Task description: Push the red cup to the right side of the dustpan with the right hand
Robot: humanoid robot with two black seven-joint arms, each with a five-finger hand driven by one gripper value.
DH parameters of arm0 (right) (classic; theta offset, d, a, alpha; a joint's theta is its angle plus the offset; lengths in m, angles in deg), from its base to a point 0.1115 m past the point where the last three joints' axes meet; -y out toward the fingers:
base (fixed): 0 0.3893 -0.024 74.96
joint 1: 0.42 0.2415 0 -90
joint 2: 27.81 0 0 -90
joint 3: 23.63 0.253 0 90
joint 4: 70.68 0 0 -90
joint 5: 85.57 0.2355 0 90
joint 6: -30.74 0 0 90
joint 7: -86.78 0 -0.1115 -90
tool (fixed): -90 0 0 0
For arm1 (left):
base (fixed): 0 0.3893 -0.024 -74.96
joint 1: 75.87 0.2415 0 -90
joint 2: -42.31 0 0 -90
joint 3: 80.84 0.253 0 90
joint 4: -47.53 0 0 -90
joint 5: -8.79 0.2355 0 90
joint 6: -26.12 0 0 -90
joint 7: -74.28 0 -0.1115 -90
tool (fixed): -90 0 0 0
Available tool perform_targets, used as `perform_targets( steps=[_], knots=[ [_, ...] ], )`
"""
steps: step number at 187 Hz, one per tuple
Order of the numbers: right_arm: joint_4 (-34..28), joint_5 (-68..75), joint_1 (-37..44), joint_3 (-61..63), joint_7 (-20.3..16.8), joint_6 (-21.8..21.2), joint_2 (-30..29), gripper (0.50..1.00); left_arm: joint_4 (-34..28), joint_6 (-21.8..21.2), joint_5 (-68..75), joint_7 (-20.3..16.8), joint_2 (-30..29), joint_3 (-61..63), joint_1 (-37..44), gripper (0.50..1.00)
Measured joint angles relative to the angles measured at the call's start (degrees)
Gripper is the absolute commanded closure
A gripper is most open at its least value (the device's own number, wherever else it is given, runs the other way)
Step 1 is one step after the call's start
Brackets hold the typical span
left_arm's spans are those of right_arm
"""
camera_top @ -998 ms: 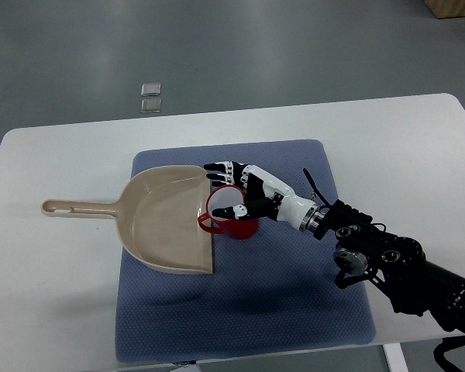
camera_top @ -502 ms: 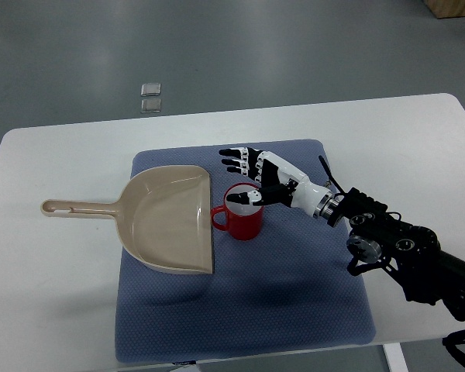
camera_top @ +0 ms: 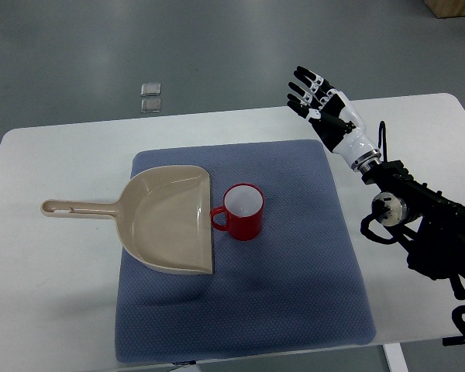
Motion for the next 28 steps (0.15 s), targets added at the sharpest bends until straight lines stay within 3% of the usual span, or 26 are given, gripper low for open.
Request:
perform_targets(
  steps=[28],
  knots=[
    [0.4, 3.5, -0.4, 0.1, 0.0, -0.1, -0.5, 0.564, 0.0, 0.0, 0.0, -0.1, 0.0, 0.0, 0.0, 0.5]
  ],
)
